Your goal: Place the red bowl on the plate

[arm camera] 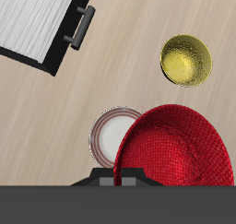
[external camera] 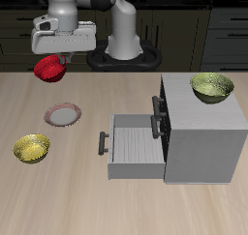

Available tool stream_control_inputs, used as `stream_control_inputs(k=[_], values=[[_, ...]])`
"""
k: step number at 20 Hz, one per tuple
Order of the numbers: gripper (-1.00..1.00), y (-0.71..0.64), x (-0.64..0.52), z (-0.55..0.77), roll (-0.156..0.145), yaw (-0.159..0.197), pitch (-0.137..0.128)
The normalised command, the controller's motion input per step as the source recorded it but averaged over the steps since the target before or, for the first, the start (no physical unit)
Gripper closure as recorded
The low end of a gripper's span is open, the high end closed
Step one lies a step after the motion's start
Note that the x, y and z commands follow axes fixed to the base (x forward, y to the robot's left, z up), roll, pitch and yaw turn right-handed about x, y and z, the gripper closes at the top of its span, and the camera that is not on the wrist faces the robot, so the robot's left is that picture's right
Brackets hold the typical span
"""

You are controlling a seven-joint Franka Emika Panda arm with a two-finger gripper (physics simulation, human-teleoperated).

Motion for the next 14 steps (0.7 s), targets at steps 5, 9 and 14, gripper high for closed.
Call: stream_control_inputs(k=[5, 9, 14], values=[[1.0, -0.04, 0.05, -0.22, -0.005, 0.011, 0.004], [1.0, -0.05, 0.03, -0.37, -0.005, -0.026, 0.055], [1.0, -0.06, -0.04, -0.14, -0.013, -0.018, 0.017]])
